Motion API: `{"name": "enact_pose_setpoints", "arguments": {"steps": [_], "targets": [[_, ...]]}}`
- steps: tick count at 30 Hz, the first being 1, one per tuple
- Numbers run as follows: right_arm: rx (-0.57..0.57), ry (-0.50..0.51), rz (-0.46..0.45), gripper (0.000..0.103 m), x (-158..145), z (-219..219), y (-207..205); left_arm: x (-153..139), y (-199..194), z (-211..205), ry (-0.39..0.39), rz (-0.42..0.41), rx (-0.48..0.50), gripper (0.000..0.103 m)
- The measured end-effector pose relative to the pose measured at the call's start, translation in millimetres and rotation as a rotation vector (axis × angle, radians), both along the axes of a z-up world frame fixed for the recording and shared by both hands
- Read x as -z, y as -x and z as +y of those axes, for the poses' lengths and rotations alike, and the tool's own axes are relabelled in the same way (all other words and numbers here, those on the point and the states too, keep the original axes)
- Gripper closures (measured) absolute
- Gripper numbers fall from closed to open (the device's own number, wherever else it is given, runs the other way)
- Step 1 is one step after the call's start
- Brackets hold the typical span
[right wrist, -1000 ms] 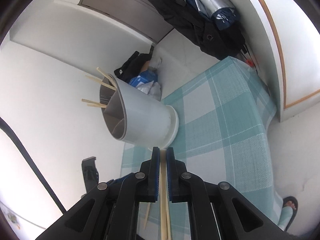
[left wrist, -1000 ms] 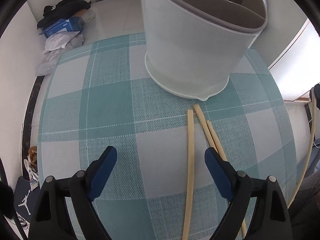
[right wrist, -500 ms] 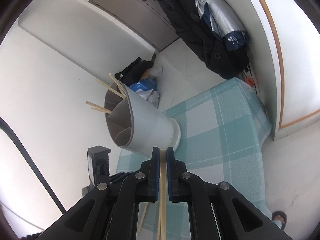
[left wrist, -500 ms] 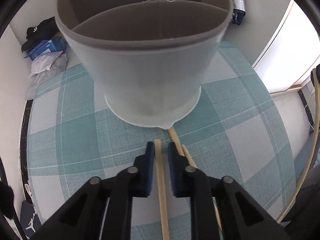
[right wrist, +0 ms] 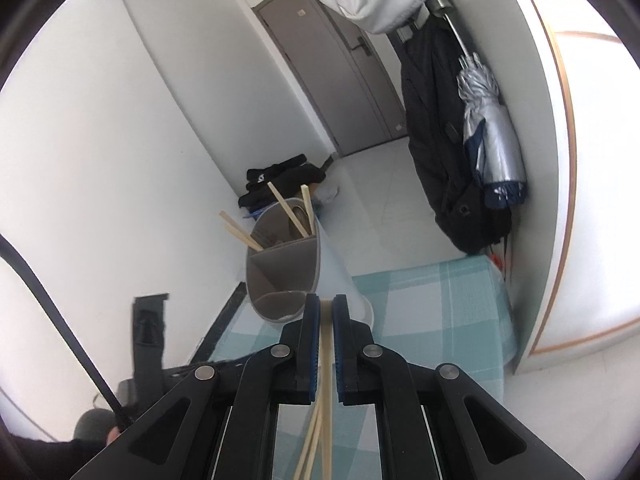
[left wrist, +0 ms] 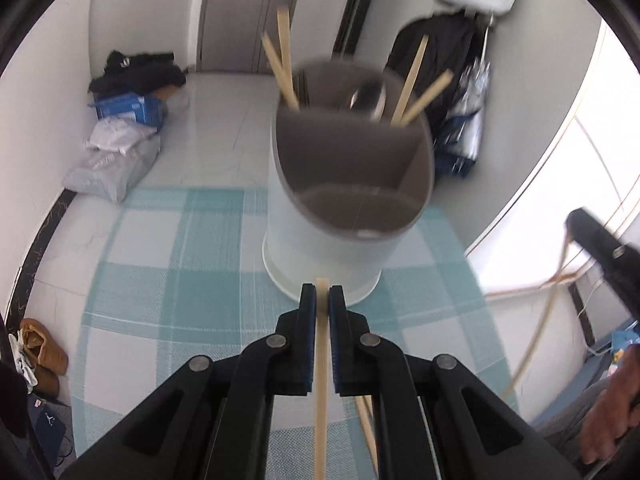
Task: Organize utensils
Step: 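Carry both held chopsticks up above the caddy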
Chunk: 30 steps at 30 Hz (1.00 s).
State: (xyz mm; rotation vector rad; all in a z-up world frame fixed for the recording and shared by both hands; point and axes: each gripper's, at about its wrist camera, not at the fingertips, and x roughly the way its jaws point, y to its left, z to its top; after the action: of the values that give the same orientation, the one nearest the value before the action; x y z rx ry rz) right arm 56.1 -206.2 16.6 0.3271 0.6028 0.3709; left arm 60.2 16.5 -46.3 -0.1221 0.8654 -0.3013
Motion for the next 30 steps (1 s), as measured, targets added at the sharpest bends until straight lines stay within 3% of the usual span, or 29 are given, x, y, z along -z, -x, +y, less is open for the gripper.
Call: {"name": "enact_pose_setpoints", "arguments": {"steps": [7, 18, 30], "targets": [[0.005, 0.071, -0.059, 0.097, -5, 28, 14, -39, 20, 8, 0.087, -0.089, -0.029, 0.100], [0.008, 0.088, -0.091, 0.097, -22, 58, 26, -65, 12, 7, 0.107, -0.197, -0.051, 0.100], [-0.003, 0.110, -0.160, 0.097, -60, 78, 23, -99, -8, 11, 0.147, -0.281, -0.034, 0.100]]}}
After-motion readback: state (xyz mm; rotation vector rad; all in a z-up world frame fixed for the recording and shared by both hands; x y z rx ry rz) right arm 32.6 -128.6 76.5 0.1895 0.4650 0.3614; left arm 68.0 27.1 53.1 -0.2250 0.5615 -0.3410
